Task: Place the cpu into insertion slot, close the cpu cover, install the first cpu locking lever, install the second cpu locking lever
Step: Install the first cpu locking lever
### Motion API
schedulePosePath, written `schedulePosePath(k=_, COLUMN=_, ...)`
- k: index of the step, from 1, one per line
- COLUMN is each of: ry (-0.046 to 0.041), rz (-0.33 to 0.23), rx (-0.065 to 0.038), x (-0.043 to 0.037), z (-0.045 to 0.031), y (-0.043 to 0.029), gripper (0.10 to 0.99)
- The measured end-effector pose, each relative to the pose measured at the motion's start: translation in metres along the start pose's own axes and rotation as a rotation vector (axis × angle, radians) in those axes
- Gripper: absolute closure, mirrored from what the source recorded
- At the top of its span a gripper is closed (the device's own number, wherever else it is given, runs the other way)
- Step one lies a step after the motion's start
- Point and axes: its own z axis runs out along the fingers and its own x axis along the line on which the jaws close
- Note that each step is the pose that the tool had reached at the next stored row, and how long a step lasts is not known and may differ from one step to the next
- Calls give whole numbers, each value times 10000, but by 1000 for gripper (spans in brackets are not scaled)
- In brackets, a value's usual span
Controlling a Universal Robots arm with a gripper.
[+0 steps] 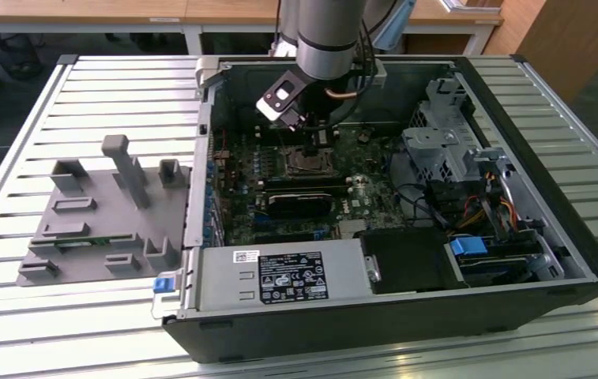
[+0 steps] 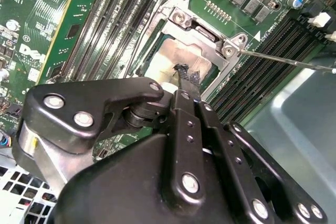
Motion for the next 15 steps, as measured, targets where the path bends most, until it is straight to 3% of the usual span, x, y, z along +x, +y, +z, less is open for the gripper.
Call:
schedulePosePath(k=11, ry=2, rz=0, rx=-1, x=4, z=-117, y=-1, gripper=980)
schedulePosePath(k=15, ry=4, rz=0, rx=-2, x=9, z=-222, y=-2, gripper=980)
